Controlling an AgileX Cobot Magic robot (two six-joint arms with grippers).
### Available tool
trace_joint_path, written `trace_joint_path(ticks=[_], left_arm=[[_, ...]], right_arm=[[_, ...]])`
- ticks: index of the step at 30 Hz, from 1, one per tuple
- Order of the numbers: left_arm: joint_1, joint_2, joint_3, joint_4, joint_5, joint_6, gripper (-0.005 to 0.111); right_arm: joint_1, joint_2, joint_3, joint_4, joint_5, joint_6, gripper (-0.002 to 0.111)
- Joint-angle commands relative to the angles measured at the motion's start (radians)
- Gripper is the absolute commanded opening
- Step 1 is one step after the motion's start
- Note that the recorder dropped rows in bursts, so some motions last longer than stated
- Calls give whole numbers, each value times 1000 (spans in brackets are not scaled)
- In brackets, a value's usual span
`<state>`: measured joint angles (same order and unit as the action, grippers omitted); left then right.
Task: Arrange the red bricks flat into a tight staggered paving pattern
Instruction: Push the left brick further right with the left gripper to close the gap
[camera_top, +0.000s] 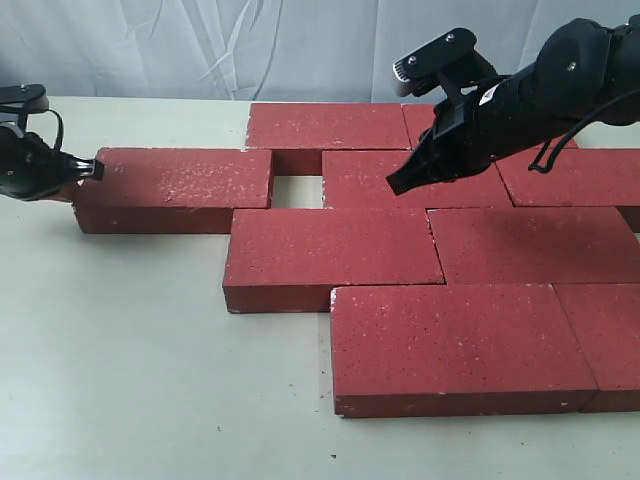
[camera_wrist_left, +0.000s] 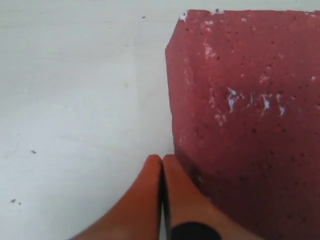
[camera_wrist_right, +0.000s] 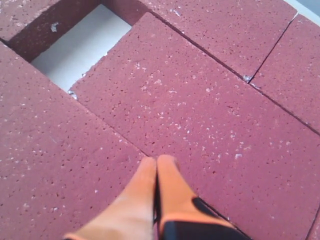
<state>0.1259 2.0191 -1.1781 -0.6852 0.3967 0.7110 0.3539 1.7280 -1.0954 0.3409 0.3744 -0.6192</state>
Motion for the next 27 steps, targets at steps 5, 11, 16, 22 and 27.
trace_joint_path(ticks=[5,11,16,22,27], left_arm=[[54,-19,-7,-60,-8,4,0],[43,8,-7,-64,2,6,0],[11,14,-7,-80,5,26,0],[-42,16,-7,-85,3,33,0],[-68,16,-7,-85,0,40,0]], right_arm=[[-5,-7,3,2,-10,-9,-1],[-5,-7,3,2,-10,-9,-1],[-5,-7,3,2,-10,-9,-1],[-5,-7,3,2,-12,-9,-1],[-5,-7,3,2,-12,-9,-1]])
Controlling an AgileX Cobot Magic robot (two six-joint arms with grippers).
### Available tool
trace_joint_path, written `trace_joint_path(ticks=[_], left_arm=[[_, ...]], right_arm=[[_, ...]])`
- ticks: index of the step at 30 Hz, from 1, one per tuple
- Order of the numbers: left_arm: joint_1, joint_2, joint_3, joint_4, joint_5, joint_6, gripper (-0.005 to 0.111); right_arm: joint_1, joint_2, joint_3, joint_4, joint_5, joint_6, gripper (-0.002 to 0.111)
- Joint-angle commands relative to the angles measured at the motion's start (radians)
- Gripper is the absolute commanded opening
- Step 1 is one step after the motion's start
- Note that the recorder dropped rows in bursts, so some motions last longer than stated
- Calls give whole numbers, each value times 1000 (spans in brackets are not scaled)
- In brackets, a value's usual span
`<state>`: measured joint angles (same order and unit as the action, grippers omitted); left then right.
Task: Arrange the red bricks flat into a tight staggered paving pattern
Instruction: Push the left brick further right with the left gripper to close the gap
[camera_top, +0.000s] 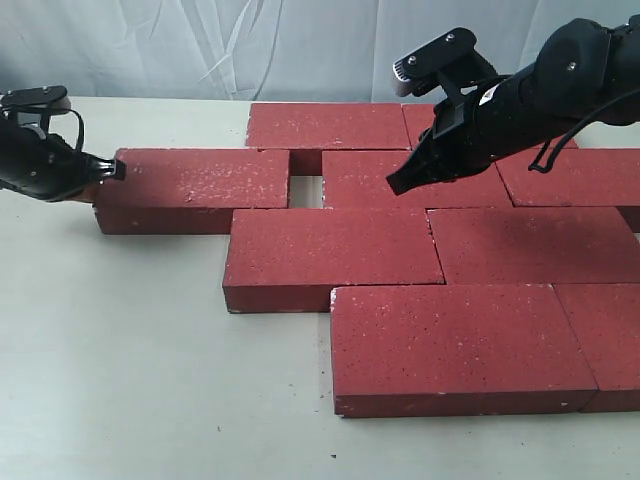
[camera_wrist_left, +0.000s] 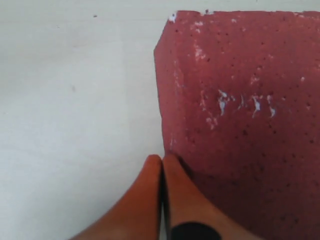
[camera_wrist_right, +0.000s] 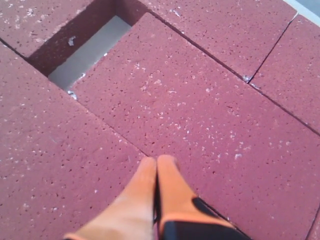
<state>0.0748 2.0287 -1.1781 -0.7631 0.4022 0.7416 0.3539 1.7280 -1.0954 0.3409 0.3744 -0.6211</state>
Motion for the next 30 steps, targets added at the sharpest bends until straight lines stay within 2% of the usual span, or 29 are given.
trace_joint_path(ticks=[1,23,30], left_arm=[[-27,7,-7,-7,-5,10,0],[-126,7,-10,-22,-13,48,0],[-130,7,-10,-24,-19,54,0]], right_arm=[[-5,-7,3,2,-12,-7,-1],[-5,-7,3,2,-9,-7,-1],[-5,-7,3,2,-9,-7,-1]])
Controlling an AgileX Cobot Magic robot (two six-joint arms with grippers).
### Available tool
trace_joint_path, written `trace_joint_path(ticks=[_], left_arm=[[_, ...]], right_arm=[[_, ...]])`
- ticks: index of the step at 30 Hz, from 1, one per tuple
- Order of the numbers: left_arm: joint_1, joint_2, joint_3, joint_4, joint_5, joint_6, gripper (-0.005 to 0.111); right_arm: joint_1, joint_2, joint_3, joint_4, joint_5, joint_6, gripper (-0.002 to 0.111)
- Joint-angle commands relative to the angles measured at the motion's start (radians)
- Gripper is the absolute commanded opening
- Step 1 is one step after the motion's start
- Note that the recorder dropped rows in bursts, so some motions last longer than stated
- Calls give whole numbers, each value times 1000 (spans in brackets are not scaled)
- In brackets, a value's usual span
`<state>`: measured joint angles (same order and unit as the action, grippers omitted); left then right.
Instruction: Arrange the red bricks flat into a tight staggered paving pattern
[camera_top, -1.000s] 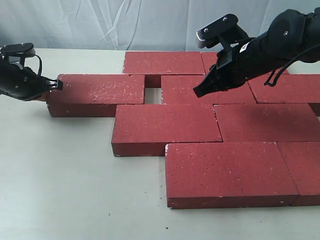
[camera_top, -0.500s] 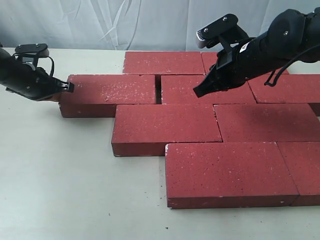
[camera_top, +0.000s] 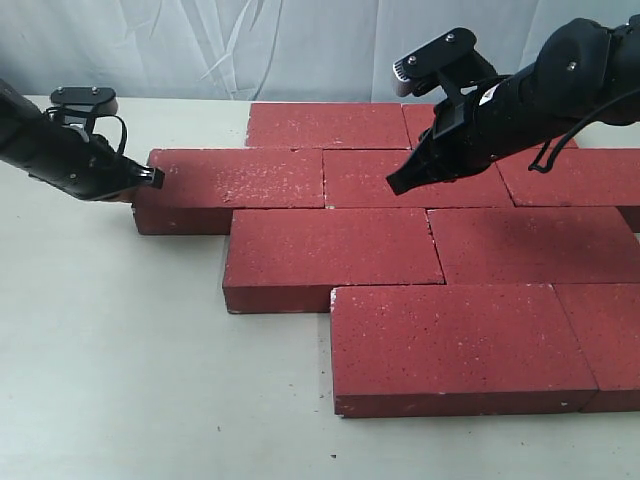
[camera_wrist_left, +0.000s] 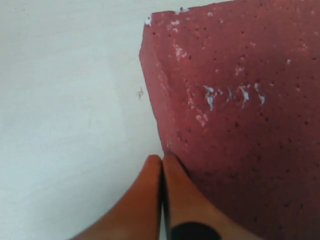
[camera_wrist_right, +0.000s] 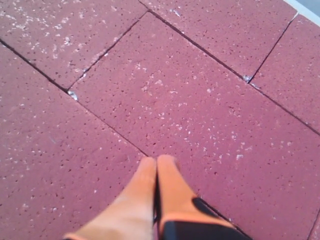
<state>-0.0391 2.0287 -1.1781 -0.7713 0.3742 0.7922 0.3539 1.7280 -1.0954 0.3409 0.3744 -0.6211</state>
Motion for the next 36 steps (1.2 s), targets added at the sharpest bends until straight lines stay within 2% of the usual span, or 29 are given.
trace_joint_path(ticks=[1,13,19,31,33,36], left_arm=[[-16,7,-10,-16,9,4,0],[-12,7,-10,41,-12,4,0],[-7,-1,-10,134,-18,-9,0],[19,-23,-10,93,-31,-11,0],[20,-39,-10,85,-15,-15,0],[20,-68,-10,85,16,-15,0]], right_arm=[[-5,-7,3,2,-9,-7,-1],[-5,-7,3,2,-12,-7,-1],[-5,-7,3,2,-12,-7,-1],[-5,-7,3,4,-8,-7,-1],[-5,-7,3,37,-10,-7,-1],[7,-7,3,195,-14,-11,-1]])
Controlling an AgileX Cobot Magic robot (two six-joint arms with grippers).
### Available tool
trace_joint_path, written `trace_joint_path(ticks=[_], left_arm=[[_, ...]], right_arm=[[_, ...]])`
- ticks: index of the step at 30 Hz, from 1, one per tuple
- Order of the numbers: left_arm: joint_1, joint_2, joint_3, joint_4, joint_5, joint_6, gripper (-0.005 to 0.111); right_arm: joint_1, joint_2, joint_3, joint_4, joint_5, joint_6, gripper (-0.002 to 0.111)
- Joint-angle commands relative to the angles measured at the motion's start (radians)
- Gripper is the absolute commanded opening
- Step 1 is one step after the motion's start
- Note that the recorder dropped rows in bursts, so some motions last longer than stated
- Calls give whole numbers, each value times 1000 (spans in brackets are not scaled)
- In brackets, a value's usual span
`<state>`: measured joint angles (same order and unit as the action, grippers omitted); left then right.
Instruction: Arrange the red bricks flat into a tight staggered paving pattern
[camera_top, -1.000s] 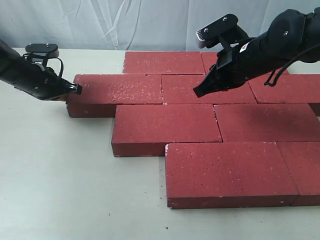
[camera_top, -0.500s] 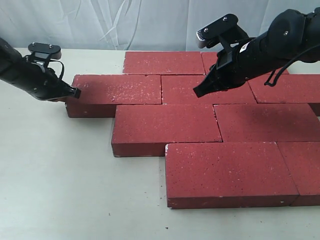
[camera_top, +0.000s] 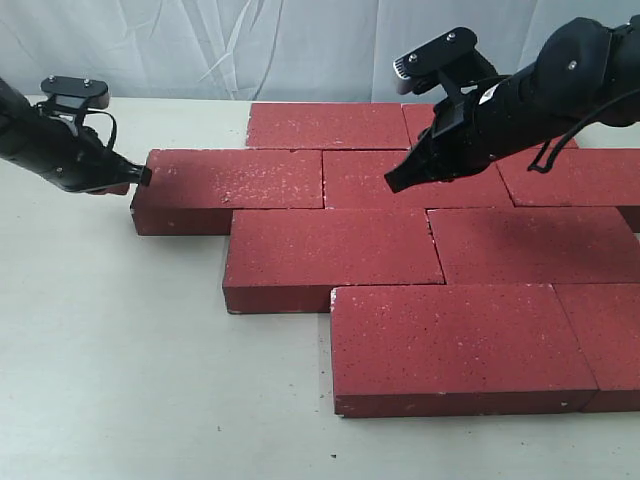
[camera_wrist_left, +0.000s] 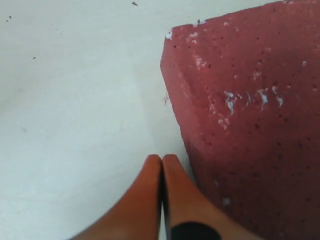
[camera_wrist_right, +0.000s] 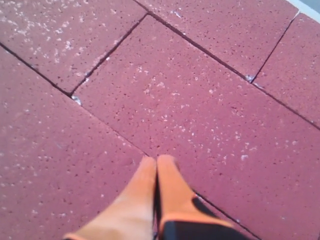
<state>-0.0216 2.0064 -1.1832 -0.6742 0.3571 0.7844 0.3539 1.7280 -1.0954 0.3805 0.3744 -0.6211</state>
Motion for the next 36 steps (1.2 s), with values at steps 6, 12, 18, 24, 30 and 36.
trace_joint_path(ticks=[6,12,18,24,30,36], left_arm=[[12,-86,-5,-4,60,-2,0],[11,-90,-3,-19,90,-2,0],[9,-147,-3,-54,185,32,0],[-36,-201,-3,-154,177,32,0],[-120,-271,-12,-228,91,41,0],[-114,-416,-17,9,138,-131,0]], right_arm=[[104,7,3,217,-31,-172,-1],[93,16,-19,114,-80,-177,-1],[-24,8,-146,22,285,-74,-1],[-122,-58,-219,-275,555,176,-1],[-238,-146,-219,-359,618,285,-1],[-343,-256,-177,-307,580,312,-1]])
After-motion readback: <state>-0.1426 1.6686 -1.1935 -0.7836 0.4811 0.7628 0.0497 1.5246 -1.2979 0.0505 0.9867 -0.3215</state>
